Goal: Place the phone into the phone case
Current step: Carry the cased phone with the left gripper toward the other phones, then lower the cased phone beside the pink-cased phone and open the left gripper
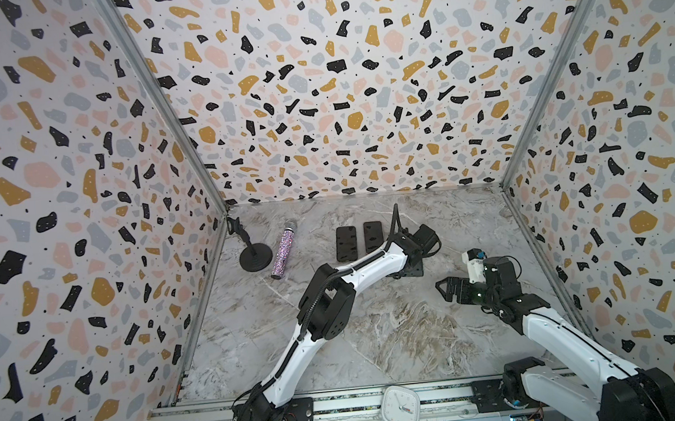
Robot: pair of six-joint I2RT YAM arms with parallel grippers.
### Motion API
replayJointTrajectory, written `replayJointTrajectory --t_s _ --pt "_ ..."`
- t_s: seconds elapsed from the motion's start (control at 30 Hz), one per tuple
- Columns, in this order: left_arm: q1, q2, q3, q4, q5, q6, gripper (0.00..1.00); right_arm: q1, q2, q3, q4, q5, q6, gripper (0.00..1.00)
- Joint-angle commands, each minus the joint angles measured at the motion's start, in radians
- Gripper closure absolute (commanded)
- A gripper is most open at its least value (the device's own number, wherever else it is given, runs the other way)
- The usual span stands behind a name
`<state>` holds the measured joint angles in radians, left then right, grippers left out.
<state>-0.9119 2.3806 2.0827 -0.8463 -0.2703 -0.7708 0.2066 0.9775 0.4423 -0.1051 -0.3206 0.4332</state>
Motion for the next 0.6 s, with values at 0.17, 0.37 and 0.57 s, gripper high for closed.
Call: replayJointTrajectory --t_s 0.17,0.37,0.57 --pt "0.033 0.060 0.123 0.043 0.008 0.042 0.42 -0.009 -0.008 -0.006 -0.009 0.003 0.007 0.01" --pt "0.054 0.090 0.140 0.113 0.017 0.049 0.44 -0.012 -0.014 -0.013 -0.009 0.002 0.009 0.01" --pt "0.073 0.108 0.143 0.217 0.058 0.077 0.48 -0.013 -0.019 -0.031 0.003 -0.008 0.013 0.01"
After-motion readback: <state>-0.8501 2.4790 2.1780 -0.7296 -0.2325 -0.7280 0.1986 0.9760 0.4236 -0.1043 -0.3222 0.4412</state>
